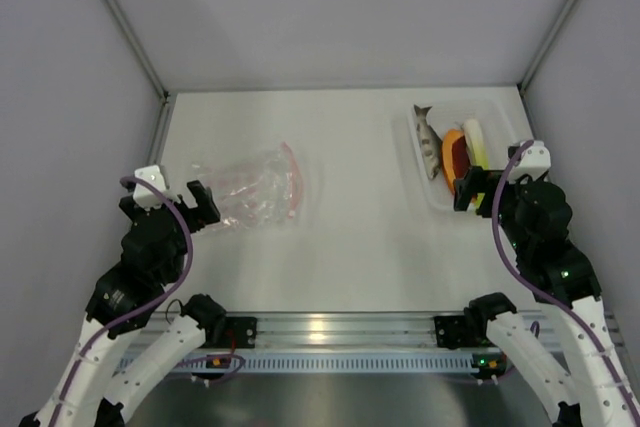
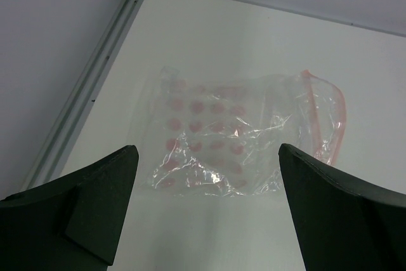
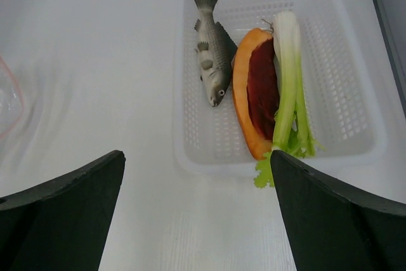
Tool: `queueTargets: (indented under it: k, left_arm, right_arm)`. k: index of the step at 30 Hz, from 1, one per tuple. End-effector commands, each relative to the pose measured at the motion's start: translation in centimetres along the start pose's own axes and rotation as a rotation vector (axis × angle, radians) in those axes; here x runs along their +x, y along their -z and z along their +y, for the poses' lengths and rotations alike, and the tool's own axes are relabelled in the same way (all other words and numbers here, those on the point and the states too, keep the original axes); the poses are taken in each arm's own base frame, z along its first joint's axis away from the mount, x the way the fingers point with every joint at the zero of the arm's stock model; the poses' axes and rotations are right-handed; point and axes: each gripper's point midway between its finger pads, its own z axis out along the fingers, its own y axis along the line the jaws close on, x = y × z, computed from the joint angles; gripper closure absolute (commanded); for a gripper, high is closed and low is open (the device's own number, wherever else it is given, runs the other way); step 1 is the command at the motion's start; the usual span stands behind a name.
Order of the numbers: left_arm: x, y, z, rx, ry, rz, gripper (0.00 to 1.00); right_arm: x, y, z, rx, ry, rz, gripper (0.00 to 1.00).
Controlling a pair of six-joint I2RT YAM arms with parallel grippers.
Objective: Open the zip-top bag and remove the fake food
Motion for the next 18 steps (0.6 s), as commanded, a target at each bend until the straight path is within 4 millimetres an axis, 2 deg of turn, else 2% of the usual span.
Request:
queueTargets:
  k: [1, 6, 18]
  left_arm:
    - [0.6, -0.5, 0.2, -0.033, -0.008, 0.015, 0.02]
    - [0.2, -0.6, 0.1, -0.036, -0.010, 0.015, 0.02]
    - [-0.9, 0.2, 1.4, -0.081, 0.048, -0.040, 0.02]
  right_arm:
    - [0.0, 0.3, -0.6, 0.027, 0.015, -0.012, 0.00]
    - [0.3, 0.2, -0.8, 0.040, 0.007, -0.010, 0.01]
    - [0.0, 0.1, -0.7, 0.043, 0.011, -0.003, 0.01]
